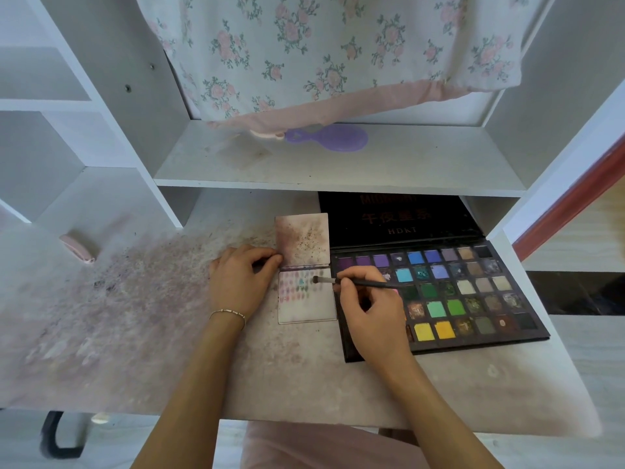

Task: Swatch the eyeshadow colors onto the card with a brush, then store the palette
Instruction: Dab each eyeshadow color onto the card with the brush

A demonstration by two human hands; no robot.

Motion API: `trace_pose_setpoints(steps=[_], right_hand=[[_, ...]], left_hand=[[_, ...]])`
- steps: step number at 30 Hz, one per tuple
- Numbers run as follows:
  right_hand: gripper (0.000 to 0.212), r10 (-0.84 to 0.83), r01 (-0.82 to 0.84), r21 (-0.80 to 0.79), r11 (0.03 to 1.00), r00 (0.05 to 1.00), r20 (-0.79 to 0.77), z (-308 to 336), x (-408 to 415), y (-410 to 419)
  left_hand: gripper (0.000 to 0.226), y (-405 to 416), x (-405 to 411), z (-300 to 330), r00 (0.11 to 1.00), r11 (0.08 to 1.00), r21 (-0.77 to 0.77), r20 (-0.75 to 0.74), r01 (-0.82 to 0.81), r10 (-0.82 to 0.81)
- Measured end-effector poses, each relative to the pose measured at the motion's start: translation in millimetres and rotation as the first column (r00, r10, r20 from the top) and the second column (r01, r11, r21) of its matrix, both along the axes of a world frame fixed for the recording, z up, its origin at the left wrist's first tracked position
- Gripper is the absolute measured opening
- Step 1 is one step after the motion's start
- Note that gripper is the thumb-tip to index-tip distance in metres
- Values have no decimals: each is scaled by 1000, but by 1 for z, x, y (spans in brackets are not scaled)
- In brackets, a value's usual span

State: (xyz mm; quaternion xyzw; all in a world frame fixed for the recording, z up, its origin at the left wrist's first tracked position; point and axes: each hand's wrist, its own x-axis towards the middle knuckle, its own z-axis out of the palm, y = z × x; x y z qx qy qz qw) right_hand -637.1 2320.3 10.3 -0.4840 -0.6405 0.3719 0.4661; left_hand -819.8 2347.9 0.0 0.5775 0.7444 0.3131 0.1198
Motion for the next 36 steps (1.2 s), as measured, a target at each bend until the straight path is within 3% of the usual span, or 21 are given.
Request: trace_pose_setpoints(steps=[13, 23, 29, 36], right_hand=[[27, -166, 173, 33, 984, 975, -144, 3, 39, -15], [34, -355, 356, 10, 934, 933, -67, 4, 102, -20], [31, -515, 515, 13, 857, 857, -19, -1, 128, -20], [29, -574, 574, 16, 819, 818, 25, -8, 134, -21]], left_hand=[[15, 0, 3, 2, 999, 999, -29, 40, -14, 15], [20, -3, 18, 0, 988, 987, -45, -37, -154, 153], [22, -4, 17, -1, 986, 988, -42, -74, -151, 148], [21, -4, 16, -2, 989, 991, -38, -74, -132, 129]])
